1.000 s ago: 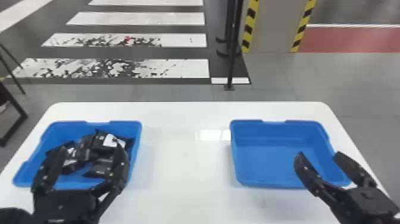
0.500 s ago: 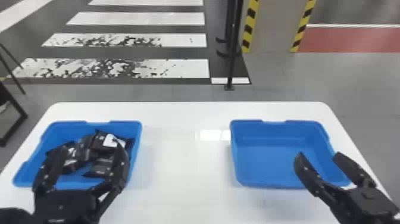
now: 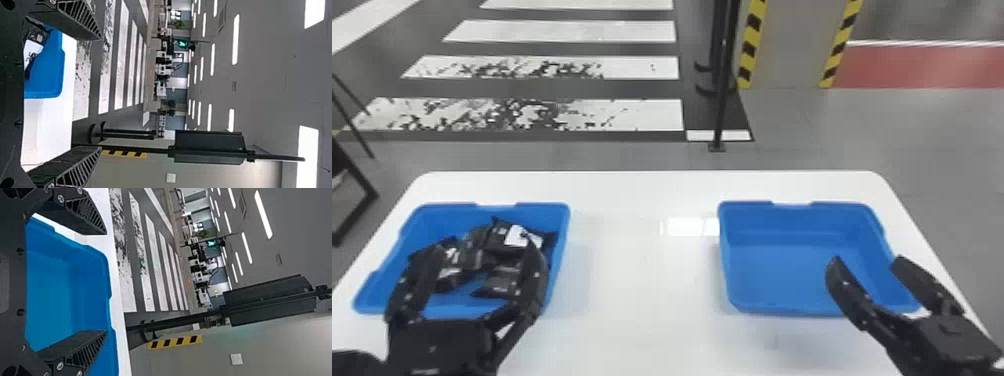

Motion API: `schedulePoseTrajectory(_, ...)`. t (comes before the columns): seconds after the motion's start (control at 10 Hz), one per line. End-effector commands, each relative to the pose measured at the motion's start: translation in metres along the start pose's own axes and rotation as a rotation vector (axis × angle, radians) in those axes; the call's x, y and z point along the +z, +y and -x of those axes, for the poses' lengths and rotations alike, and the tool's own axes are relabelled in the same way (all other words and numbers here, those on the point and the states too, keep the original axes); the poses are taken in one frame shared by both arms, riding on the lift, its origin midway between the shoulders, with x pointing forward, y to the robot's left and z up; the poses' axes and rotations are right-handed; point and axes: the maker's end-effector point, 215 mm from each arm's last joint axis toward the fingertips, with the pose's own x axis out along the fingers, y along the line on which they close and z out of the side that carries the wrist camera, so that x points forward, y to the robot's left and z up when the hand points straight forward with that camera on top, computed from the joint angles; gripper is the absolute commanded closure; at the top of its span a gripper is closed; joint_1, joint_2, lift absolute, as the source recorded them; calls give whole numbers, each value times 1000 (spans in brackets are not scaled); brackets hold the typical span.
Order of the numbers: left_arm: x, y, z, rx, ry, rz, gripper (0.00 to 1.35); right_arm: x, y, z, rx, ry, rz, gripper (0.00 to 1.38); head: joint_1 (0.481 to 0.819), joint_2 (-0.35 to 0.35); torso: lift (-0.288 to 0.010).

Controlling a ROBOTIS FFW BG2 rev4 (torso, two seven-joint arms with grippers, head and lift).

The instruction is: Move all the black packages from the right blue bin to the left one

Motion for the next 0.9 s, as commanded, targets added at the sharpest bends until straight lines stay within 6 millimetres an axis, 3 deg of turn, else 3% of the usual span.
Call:
schedulePoseTrajectory(0.0, 0, 0, 0, 0, 0, 0, 32, 0, 0, 0, 0, -1, 0, 139, 695, -2, -132)
schedulePoseTrajectory(0.8, 2, 0, -1, -1, -8, -3, 58, -1, 0, 1, -2, 1, -14, 139, 695, -1, -132)
